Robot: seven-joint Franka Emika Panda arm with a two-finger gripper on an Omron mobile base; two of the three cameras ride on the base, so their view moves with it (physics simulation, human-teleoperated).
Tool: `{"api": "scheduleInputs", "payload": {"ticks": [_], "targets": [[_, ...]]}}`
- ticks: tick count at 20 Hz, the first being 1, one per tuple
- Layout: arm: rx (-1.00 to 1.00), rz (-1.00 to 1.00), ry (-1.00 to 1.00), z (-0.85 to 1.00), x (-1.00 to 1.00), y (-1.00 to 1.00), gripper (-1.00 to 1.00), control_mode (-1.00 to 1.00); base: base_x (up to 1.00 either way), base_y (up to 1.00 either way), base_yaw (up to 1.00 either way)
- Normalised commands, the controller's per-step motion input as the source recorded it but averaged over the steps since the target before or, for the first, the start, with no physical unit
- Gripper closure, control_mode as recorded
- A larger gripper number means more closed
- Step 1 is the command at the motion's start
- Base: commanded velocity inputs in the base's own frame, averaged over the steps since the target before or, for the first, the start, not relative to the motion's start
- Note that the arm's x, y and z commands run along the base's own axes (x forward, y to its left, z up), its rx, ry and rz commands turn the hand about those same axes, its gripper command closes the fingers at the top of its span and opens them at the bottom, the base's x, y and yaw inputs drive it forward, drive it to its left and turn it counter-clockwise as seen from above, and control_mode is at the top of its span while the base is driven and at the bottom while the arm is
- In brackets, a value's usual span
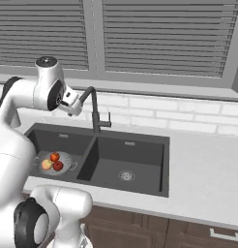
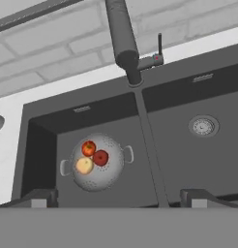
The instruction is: Put the colander in the sink, put the apple, peach, apple in the colander, and turn on the sink faucet and pour water over the colander.
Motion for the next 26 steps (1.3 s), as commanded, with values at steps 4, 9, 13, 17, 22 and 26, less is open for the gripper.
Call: {"api": "scheduleInputs", "payload": {"ticks": [4, 9, 13, 17, 22, 26], "targets": [[-0.03, 0.02, 0.00, 0.08, 0.28, -0.27, -1.00, -1.00, 0.00, 0.00, 0.00], [-0.04, 0.07, 0.00, 0.00, 0.43, -0.11, -1.00, -1.00, 0.00, 0.00, 0.00], [-0.01, 0.06, 0.00, -0.02, 0.53, -0.02, -1.00, -1.00, 0.00, 0.00, 0.00], [0.00, 0.06, 0.00, 0.00, 0.47, -0.05, -1.00, -1.00, 0.00, 0.00, 0.00], [-0.01, 0.04, 0.05, -0.16, 0.35, 0.00, -1.00, -1.00, 0.00, 0.00, 0.00], [-0.03, 0.01, 0.02, -0.14, 0.33, 0.00, -1.00, -1.00, 0.00, 0.00, 0.00]]}}
